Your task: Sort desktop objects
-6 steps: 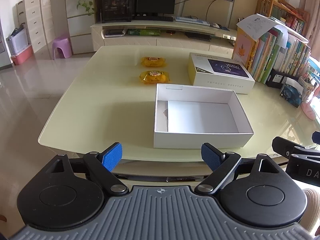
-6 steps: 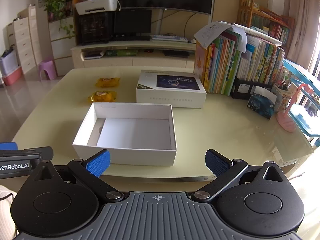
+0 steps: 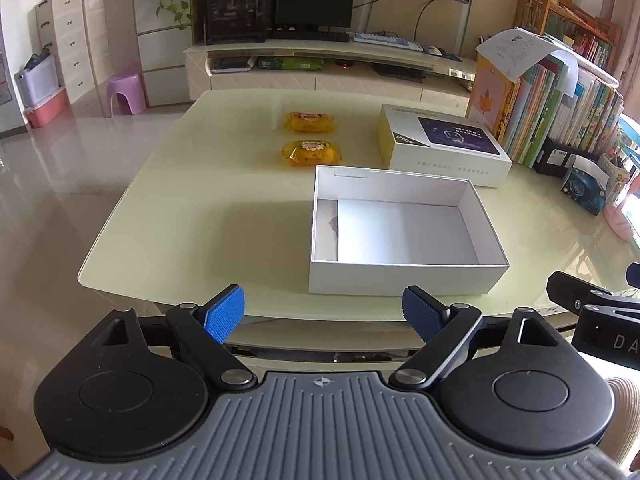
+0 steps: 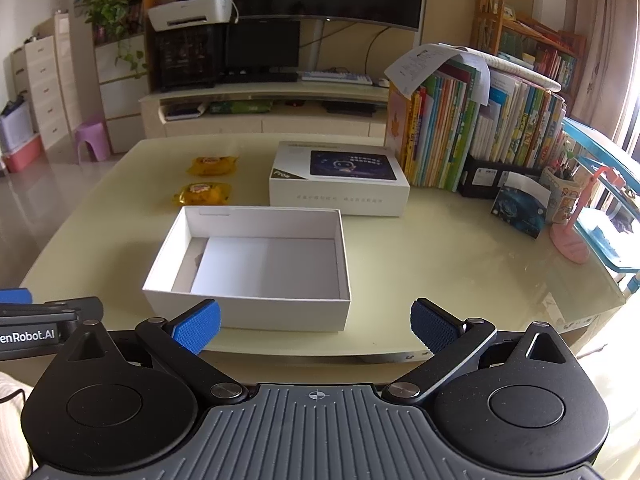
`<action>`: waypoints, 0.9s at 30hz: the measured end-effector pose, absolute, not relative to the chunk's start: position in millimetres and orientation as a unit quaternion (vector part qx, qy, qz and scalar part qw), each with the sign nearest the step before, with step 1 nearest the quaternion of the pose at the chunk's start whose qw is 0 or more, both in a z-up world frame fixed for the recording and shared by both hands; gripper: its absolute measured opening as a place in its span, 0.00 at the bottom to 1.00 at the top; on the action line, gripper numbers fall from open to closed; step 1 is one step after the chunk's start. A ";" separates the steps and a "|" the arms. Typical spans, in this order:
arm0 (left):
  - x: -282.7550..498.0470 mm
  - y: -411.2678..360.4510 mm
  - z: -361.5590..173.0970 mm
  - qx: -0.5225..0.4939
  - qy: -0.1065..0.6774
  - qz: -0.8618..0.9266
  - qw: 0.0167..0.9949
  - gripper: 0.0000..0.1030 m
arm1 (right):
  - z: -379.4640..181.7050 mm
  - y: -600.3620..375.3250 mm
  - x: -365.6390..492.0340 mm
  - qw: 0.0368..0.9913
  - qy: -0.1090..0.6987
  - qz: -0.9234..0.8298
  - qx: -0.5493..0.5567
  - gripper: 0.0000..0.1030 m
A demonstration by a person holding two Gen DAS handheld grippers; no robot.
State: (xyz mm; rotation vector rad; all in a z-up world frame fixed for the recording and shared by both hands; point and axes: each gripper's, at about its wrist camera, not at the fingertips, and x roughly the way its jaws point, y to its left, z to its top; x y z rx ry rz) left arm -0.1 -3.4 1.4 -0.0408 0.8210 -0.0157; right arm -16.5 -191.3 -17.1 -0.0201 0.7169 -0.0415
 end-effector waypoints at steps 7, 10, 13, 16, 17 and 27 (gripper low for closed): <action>-0.2 -6.9 2.9 -0.023 0.395 -0.008 0.918 1.00 | -16.2 -189.5 -19.3 0.936 0.352 -0.020 -0.005 1.00; -0.7 -6.7 1.7 -0.023 0.395 -0.009 0.918 1.00 | -18.0 -192.6 -17.2 0.935 0.353 -0.020 -0.003 1.00; -0.9 -5.0 0.5 -0.024 0.395 -0.009 0.918 1.00 | -18.3 -194.5 -16.7 0.935 0.354 -0.020 -0.002 1.00; -0.6 -2.5 -1.1 -0.026 0.395 -0.009 0.918 1.00 | -18.7 -194.6 -15.5 0.934 0.355 -0.020 0.000 1.00; -0.4 -1.5 -1.6 -0.026 0.395 -0.009 0.918 1.00 | -18.6 -194.3 -15.1 0.934 0.356 -0.020 0.000 1.00; 4.8 -2.1 -1.9 -0.026 0.399 -0.012 0.917 1.00 | -22.6 -194.7 -4.8 0.935 0.354 -0.030 -0.015 1.00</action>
